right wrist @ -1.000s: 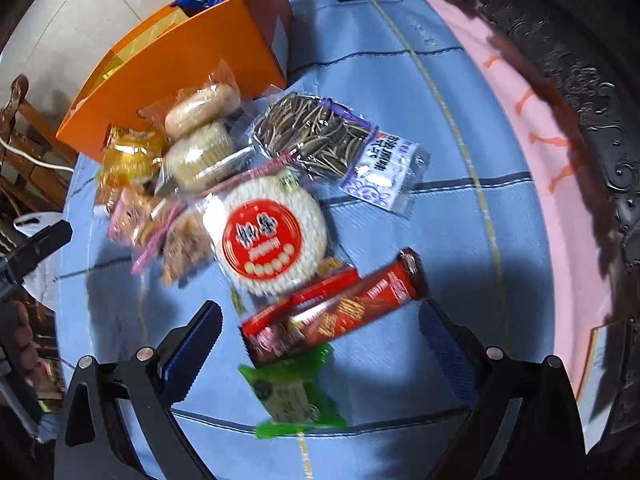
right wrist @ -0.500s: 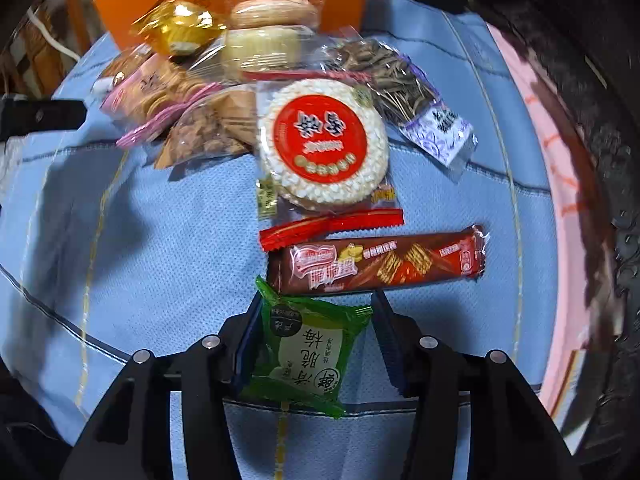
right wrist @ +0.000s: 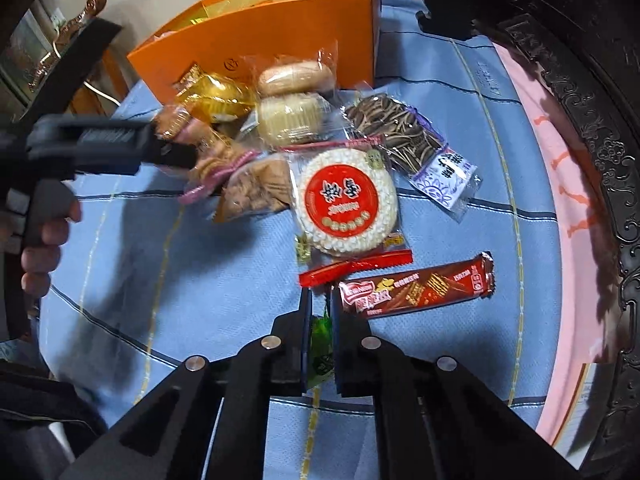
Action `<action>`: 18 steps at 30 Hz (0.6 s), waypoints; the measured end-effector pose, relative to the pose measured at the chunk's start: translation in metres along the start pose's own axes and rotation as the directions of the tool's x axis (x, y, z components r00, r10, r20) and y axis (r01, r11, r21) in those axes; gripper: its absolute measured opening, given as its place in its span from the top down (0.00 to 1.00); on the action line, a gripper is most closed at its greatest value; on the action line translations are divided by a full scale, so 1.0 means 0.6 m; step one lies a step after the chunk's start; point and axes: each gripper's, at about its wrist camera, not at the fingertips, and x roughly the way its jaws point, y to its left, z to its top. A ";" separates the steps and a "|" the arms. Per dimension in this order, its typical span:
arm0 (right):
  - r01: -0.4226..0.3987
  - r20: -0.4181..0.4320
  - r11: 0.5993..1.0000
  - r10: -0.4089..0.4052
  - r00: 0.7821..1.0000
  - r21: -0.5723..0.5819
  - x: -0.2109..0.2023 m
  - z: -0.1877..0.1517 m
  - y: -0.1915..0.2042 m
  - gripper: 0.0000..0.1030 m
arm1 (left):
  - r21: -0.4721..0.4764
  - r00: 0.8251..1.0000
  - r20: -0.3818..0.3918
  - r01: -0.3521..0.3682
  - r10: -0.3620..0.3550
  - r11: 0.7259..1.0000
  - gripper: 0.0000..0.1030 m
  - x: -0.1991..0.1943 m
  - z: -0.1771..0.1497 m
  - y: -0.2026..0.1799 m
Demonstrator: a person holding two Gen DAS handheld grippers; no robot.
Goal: Organize snacks
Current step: 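Grasp the pink biscuit packet with the left gripper while the right grasps the green pastry pack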
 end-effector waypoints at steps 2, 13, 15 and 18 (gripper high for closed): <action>-0.009 -0.005 1.000 0.009 1.000 -0.004 0.005 0.000 0.002 0.92 | -0.058 1.000 -0.012 -0.004 0.004 0.998 0.05 0.005 0.013 -0.002; -0.023 -0.029 1.000 0.023 0.999 -0.011 0.023 0.011 -0.010 0.92 | -0.141 0.973 -0.160 -0.189 0.167 0.972 0.28 0.078 0.053 -0.012; -0.028 -0.031 1.000 0.028 0.999 -0.011 0.025 0.012 -0.012 0.92 | -0.109 0.970 -0.159 -0.202 0.184 0.973 0.44 0.072 0.047 -0.012; -0.037 -0.022 0.999 0.036 0.999 -0.022 0.025 0.019 -0.009 0.92 | -0.086 0.974 -0.153 -0.184 0.169 0.979 0.54 0.057 0.030 0.006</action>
